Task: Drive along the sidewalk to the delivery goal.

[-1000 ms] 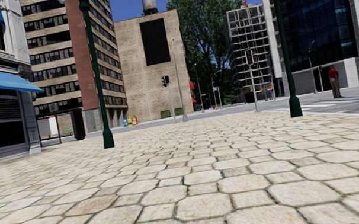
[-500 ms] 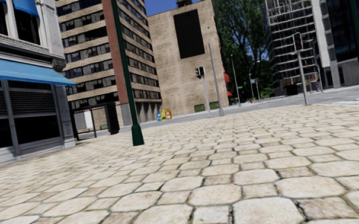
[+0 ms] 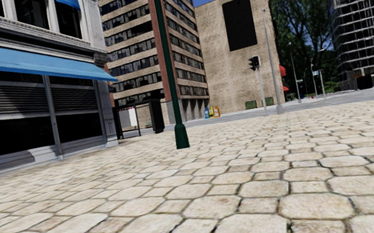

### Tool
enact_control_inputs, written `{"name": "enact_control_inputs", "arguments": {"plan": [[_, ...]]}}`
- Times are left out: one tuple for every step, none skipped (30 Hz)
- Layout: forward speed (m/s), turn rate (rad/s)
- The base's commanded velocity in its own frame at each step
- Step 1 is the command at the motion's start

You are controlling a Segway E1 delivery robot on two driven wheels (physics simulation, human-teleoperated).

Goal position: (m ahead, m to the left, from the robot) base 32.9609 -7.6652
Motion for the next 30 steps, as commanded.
{"name": "enact_control_inputs", "arguments": {"plan": [[2.0,0.48],[2.0,0.48],[2.0,0.48],[2.0,0.48],[2.0,0.48],[2.0,0.48],[2.0,0.48],[2.0,0.48],[2.0,0.48],[2.0,0.48],[2.0,0.48],[2.0,0.48],[2.0,0.48],[2.0,0.48],[2.0,0.48],[2.0,0.48],[2.0,0.0],[2.0,0.0],[2.0,0.0],[2.0,0.0],[2.0,0.0],[2.0,0.0],[2.0,0.0],[2.0,0.0],[2.0,0.0],[2.0,0.0],[2.0,0.0],[2.0,0.0],[2.0,0.0],[2.0,0.0]]}}
